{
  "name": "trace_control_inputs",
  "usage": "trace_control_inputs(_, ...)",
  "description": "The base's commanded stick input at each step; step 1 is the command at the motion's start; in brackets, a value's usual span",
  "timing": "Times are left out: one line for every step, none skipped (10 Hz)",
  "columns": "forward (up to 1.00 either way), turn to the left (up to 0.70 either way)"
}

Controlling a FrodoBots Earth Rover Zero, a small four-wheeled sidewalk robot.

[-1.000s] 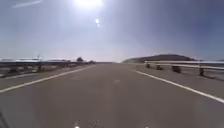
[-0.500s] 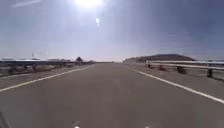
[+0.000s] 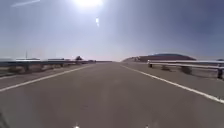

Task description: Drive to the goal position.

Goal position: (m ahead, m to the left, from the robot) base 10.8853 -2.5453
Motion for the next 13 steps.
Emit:
trace_control_inputs(1.00,0.00)
trace_control_inputs(1.00,0.00)
trace_control_inputs(1.00,0.00)
trace_control_inputs(1.00,0.00)
trace_control_inputs(1.00,0.00)
trace_control_inputs(1.00,0.00)
trace_control_inputs(1.00,0.00)
trace_control_inputs(1.00,0.00)
trace_control_inputs(1.00,0.00)
trace_control_inputs(1.00,0.00)
trace_control_inputs(1.00,0.00)
trace_control_inputs(1.00,0.00)
trace_control_inputs(1.00,0.00)
